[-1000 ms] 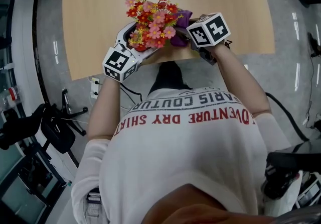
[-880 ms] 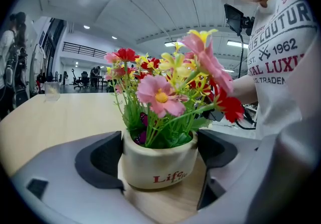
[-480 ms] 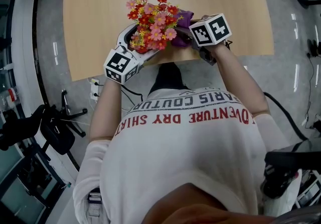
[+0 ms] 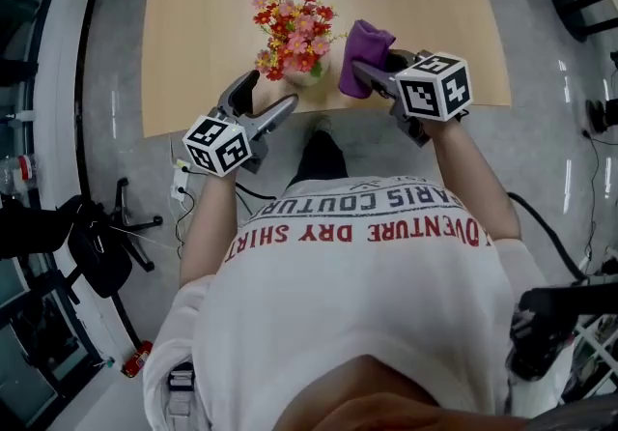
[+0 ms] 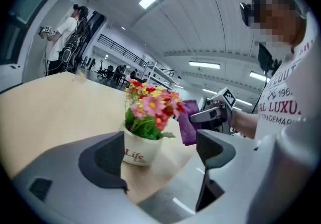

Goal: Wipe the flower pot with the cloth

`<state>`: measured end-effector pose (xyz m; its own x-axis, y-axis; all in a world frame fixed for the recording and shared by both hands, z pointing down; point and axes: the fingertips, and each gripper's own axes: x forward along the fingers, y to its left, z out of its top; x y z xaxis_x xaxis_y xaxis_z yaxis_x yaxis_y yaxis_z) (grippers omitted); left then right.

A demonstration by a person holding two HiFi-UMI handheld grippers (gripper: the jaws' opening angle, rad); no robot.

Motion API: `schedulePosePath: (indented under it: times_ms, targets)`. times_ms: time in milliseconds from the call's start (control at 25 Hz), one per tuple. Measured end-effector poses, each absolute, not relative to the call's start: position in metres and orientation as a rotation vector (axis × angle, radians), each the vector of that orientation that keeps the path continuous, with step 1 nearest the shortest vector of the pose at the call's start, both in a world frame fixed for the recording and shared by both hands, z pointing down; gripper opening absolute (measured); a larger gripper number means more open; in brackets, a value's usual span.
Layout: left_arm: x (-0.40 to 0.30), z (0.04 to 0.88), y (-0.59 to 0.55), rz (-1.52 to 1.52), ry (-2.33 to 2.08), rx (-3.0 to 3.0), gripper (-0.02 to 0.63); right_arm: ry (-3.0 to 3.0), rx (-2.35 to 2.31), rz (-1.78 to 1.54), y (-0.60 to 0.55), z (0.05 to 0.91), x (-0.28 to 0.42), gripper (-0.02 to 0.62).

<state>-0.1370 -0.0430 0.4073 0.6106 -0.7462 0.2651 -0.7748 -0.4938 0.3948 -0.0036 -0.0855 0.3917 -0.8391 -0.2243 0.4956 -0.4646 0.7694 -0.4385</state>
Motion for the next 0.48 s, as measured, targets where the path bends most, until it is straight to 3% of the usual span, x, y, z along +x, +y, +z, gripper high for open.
schedulePosePath:
  times_ms: [80,200,280,480]
  targets:
    - [-0.126,0.383,-0.008,0.038,-1.192,2.336,0.362,-2.59,0.473,0.755,-0.057,0.368,0.008,0.061]
    - [-0.107,0.349,0.042,0.016,-1.205,2.38,0.12,-2.655,0.403,0.698,-0.01,0.345,0.014,0.061]
    - [-0.096,0.338,0.078,0.044,-1.209,2.425,0.025,-2.694,0.352,0.665,0.033,0.34,0.008,0.061]
    - [-0.076,0.293,0.146,0.123,-1.15,2.501,0.002,-2.724,0.305,0.63,0.122,0.31,-0.006,0.061]
